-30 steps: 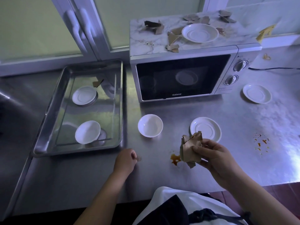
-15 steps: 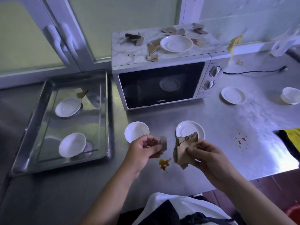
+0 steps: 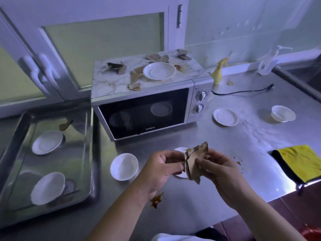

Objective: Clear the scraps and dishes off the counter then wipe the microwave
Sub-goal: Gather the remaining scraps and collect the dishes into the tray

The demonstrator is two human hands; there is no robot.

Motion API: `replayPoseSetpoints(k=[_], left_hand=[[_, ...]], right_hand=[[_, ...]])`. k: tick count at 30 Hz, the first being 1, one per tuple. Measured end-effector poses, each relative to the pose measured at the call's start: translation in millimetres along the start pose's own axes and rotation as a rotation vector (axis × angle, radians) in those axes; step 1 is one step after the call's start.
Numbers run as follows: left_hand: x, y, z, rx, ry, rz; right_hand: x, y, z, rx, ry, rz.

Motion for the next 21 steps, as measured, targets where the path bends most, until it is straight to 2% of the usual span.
replayPoseSetpoints(k=[6, 10, 12, 17, 19, 21], left_hand=[[-47.5, -37.2, -21.4, -0.073, 0.026, 0.031], [-78.9, -57.0, -47.6, -0.166, -0.02, 0.061], [-102.3, -38.4, -74.8, -0.219, -0.107, -0.075], [-136.7, 82.2, -150.7, -0.58, -0.31, -0.804], [-146.8, 115.7, -166.5, -0.755, -0.308, -0.924], [-161.4, 137.5, -169.5, -0.952, -0.226, -0.922]], right_hand=[[-37.6, 30.3, 29.8, -0.025, -0.068, 0.069], [-69.1, 55.1, 59.3, -0.077, -0.033, 0.105], [-85.5, 71.5, 71.9, -0.12, -0.011, 0.102], [-130.3, 111.4, 81.1, -0.143, -0.024, 0.045], [-145.7, 117.9, 81.4, -0.144, -0.039, 0.044], [-157.7, 119.0, 80.9, -0.145, -0.051, 0.061]])
Point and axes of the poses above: each hand's wrist, its own x-axis away from the middle knuckle, its own y-axis out of the back of the hand, z = x × y, the point moved 10 cm from there along -x, towards the middle knuckle, and after that the axes turned 8 degrees about -z, right-handed, at the moved point
